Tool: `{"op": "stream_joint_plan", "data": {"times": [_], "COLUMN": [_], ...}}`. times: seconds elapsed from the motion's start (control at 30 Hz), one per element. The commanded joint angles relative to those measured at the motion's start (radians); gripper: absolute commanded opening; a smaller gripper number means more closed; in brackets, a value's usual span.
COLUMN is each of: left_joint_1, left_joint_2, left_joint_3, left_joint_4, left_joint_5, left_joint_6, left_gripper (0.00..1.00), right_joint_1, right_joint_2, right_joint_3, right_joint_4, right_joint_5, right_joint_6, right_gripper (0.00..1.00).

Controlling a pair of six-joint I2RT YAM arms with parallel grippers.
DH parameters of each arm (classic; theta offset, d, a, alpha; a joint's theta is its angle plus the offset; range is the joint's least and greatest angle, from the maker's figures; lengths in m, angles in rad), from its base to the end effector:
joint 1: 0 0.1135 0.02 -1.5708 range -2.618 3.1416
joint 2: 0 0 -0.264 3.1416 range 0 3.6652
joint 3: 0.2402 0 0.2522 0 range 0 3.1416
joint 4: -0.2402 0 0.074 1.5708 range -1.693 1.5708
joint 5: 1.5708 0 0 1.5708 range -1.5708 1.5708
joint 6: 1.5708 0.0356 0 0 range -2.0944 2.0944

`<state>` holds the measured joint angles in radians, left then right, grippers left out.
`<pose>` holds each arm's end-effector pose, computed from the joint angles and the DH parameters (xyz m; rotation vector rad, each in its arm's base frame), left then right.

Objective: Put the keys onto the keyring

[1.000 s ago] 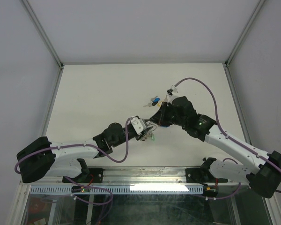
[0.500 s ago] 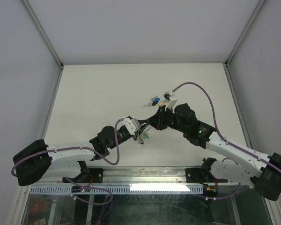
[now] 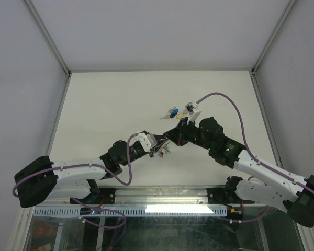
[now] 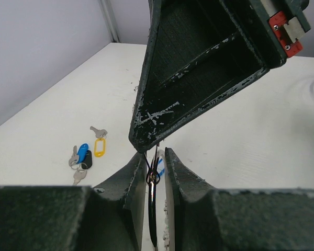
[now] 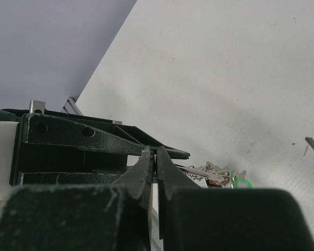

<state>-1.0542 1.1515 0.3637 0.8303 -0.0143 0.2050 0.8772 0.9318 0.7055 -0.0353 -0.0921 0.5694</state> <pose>0.1177 -0.2061 0.2280 0.9125 1.2724 -0.6628 0.1384 0.1716 0.3006 -0.3719 1.9416 1.0718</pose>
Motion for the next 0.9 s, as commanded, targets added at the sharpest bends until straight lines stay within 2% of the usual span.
{"op": "stream_joint_plan", "data": {"times": [0.0, 0.1, 0.13, 0.4, 0.6, 0.73, 0.8, 0.87], "left_joint_1": [-0.007, -0.007, -0.007, -0.007, -0.007, -0.006, -0.005, -0.006], "left_joint_2": [-0.001, -0.003, -0.004, -0.004, -0.016, -0.03, -0.029, -0.024], "left_joint_3": [0.029, 0.027, 0.027, 0.032, 0.035, 0.021, 0.021, 0.023], "left_joint_4": [0.0, 0.0, -0.001, -0.013, -0.019, -0.007, -0.008, -0.009], "left_joint_5": [0.081, 0.077, 0.075, 0.055, -0.073, -0.123, -0.124, -0.116], "left_joint_6": [0.01, 0.013, 0.013, 0.015, -0.021, -0.026, -0.023, -0.02], "left_gripper": [0.13, 0.01, 0.0, 0.0, 0.0, 0.0, 0.0, 0.0], "right_joint_1": [0.006, 0.006, 0.005, 0.006, 0.006, 0.006, 0.006, 0.006], "right_joint_2": [-0.024, -0.02, -0.018, -0.02, -0.024, -0.051, -0.066, -0.082], "right_joint_3": [0.037, 0.037, 0.036, 0.04, 0.021, -0.015, -0.022, -0.019], "right_joint_4": [0.097, 0.092, 0.092, 0.093, 0.07, 0.073, 0.072, 0.072], "right_joint_5": [0.019, 0.016, 0.015, 0.02, -0.004, 0.002, 0.013, 0.029], "right_joint_6": [-0.018, -0.017, -0.017, -0.021, -0.04, -0.032, -0.029, -0.029], "right_gripper": [0.0, 0.0, 0.0, 0.0, 0.0, 0.07, 0.13, 0.25]}}
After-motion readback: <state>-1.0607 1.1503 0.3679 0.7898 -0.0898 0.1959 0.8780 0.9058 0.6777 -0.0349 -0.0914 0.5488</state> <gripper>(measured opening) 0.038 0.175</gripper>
